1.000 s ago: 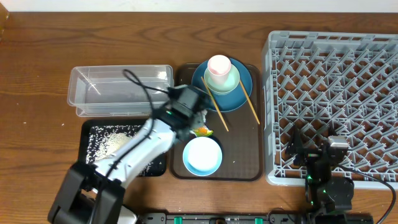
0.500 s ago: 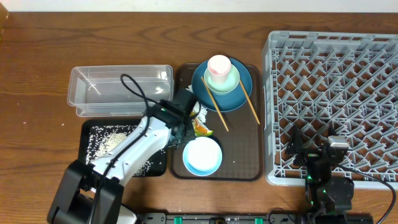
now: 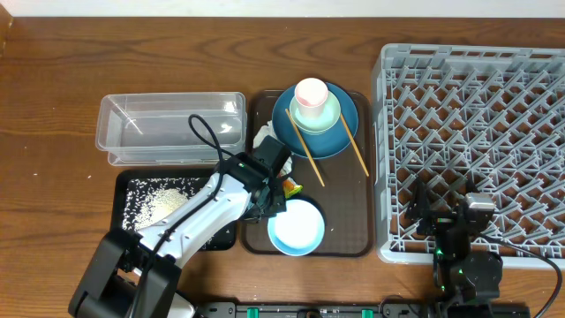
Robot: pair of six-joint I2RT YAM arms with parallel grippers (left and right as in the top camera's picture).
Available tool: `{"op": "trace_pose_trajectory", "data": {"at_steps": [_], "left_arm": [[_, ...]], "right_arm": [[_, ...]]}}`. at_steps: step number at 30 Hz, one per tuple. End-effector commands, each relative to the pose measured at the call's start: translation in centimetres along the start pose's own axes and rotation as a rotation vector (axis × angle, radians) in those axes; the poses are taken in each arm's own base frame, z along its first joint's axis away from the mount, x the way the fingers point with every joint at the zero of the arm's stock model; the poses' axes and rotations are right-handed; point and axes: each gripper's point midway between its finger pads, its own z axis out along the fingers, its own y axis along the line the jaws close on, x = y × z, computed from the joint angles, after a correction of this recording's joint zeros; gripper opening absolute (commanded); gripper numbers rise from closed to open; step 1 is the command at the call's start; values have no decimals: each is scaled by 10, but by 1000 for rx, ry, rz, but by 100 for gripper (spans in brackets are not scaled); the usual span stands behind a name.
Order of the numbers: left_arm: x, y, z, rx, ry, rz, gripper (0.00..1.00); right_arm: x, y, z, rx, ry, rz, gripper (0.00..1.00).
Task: Sort waste into correct bins and load items into the dishwasher rack
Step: 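Grasp the yellow snack wrapper with the left gripper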
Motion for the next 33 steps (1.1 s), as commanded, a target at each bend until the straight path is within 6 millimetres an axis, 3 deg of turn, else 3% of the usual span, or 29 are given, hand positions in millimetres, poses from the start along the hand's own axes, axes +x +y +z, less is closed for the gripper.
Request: {"op": "trace_pose_trajectory", "data": {"at_steps": [1,8,11,14,18,21,27,33], "left_arm": [[15,-19,2,105,86,4,7],[10,-50,-1,234,63,52,7],[1,-59,-3,265,22,66,12],[-18,-54,-2,221,-75,64,16],[-40,-40,-3,135,-189,-2,43],[-49,-31,-4,83,-246,-17,51],[-65,-15,-8,-3,-340,-58,55],[-70,-20,-10,18,-364,-58,55]], "right_arm": [[2,1,0,0,5,8,99],[2,1,0,0,5,8,99],[2,1,0,0,5,8,99],[2,1,0,0,5,8,99],[2,1,0,0,5,8,99],[2,1,0,0,5,8,99],[2,1,0,0,5,8,99],[2,1,0,0,5,8,99]]}}
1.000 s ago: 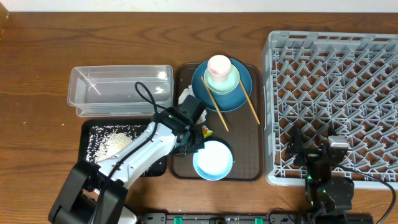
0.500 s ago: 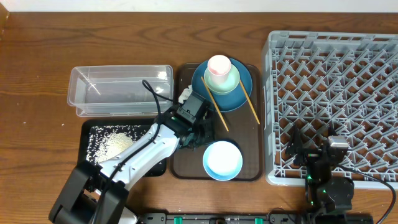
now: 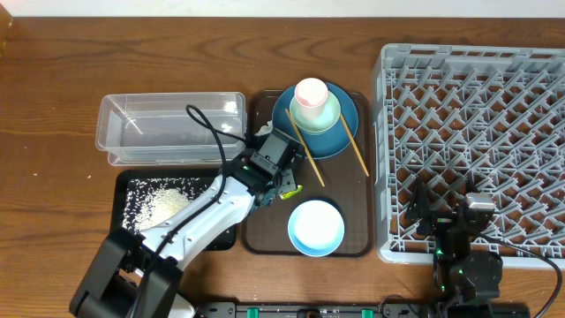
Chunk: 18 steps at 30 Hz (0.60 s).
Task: Sort waste into correct bins and load items into the dishwasher rack
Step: 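Grasp the yellow snack wrapper with the left gripper, then lift the wrapper and drop it into the clear plastic container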
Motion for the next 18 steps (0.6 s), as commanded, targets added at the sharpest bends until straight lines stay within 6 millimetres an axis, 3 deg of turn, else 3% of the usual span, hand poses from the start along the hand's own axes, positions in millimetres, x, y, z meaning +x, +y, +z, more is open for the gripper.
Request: {"op": "trace_pose_trajectory", "data": {"at_steps": [1,7,18], "left_arm": [[-5,6,3,-33,-34,-9,55],[-4,6,10,-38,-29,-19,58],[11,19,47,-106,33,-16,60]], "right_arm": [[2,1,0,0,5,8,99],[2,1,0,0,5,8,99],[2,1,0,0,5,8,99]]}}
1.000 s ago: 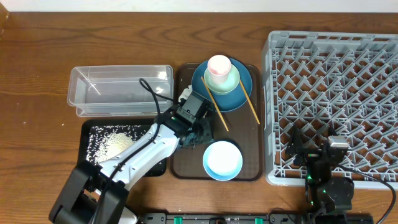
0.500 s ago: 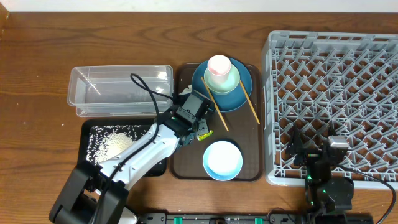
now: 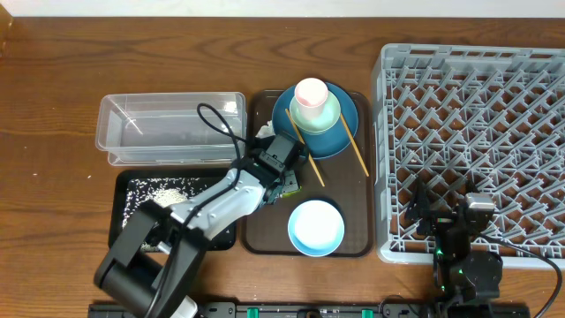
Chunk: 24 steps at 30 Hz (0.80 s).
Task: Sort waste into correct bins and load items into the dishwasher rack
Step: 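Lift the wrapper and drop it into the clear plastic container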
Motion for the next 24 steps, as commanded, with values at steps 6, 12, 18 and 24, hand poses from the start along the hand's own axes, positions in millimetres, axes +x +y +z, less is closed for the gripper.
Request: {"op": "trace_pose_trajectory", "data": {"at_steps": [6,12,18,24], "left_arm": [[11,13,11,-60,37,-8,37],[8,10,-3,-39,26,-10,7],[-2,3,-32,11,-19,-16,6],[-14,-5,-68,83,-84,-25,6]], "right_arm": [[2,1,0,0,5,8,99],[2,1,0,0,5,8,99],[2,1,0,0,5,8,99],[2,1,0,0,5,8,99]]}}
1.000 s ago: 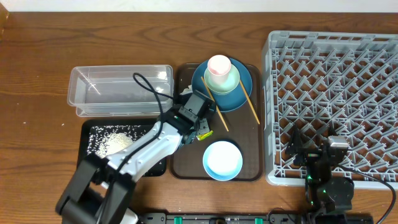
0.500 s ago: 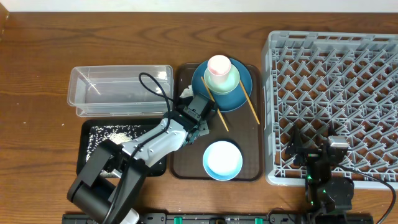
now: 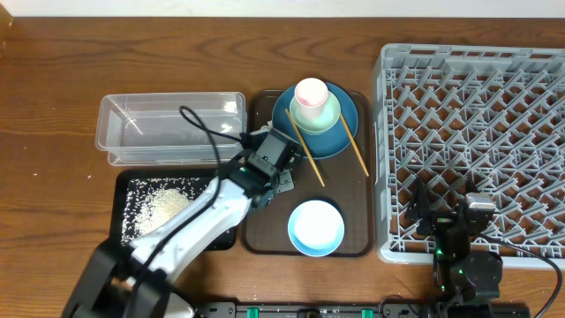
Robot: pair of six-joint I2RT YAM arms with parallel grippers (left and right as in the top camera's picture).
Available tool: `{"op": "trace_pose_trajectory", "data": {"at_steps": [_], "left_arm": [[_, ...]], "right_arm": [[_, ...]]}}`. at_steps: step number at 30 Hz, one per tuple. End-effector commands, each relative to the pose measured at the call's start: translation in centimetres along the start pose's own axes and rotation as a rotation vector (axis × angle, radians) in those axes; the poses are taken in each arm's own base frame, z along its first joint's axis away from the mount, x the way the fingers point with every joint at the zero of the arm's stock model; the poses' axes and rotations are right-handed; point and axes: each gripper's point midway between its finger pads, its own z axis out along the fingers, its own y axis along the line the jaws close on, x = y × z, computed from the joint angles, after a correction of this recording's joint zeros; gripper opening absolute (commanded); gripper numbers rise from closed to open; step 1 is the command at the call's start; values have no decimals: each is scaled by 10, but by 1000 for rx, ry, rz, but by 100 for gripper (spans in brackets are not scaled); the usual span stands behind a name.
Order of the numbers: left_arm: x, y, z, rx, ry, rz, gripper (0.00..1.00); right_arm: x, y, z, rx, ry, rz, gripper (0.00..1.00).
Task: Sort waste into correct bins and load items into the dishwasher rack
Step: 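Lift the wrapper and drop it into the clear plastic container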
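Note:
My left gripper (image 3: 282,183) hangs over the left part of the brown tray (image 3: 353,243), beside the chopsticks. It looks shut on a small colourful scrap of waste, which shows only as a speck at the fingertips. A crumpled white paper (image 3: 261,137) lies just behind the wrist. The blue plate (image 3: 340,132) carries a green cup (image 3: 320,113) with a pink cup (image 3: 311,92) stacked in it, and two chopsticks (image 3: 356,150). A light blue bowl (image 3: 315,227) sits at the tray's front. My right gripper (image 3: 425,208) rests shut at the rack's front left corner.
The grey dishwasher rack (image 3: 477,132) fills the right side. A clear plastic bin (image 3: 168,128) stands left of the tray. In front of it lies a black bin (image 3: 163,205) with white crumbs. The left arm's cable loops over the clear bin.
My left arm has shifted a little left and its cable loop has swung out over the clear bin. The green scrap beside the fingers no longer shows. Bowl, plate and right arm are unchanged.
At first my left gripper stood by the bowl, which lay at the tray's front left with an orange-green scrap beside it. Then the bowl lay further right and the gripper was at the scrap. It stayed on the scrap, which is now covered by the fingers.

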Motion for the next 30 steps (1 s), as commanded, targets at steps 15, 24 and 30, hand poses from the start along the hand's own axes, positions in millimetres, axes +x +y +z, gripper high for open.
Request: {"op": "trace_pose_trajectory", "data": {"at_steps": [15,24,30], "left_arm": [[-87,38,-56,-20,-332,-169,6],[-151,89,-71,-31,-499,-365,6],[-160,114,-71,-71,-515,-418,12]], "right_arm": [[2,1,0,-1,5,8,99],[2,1,0,-1,5,8,99],[2,1,0,-1,5,8,99]]}}
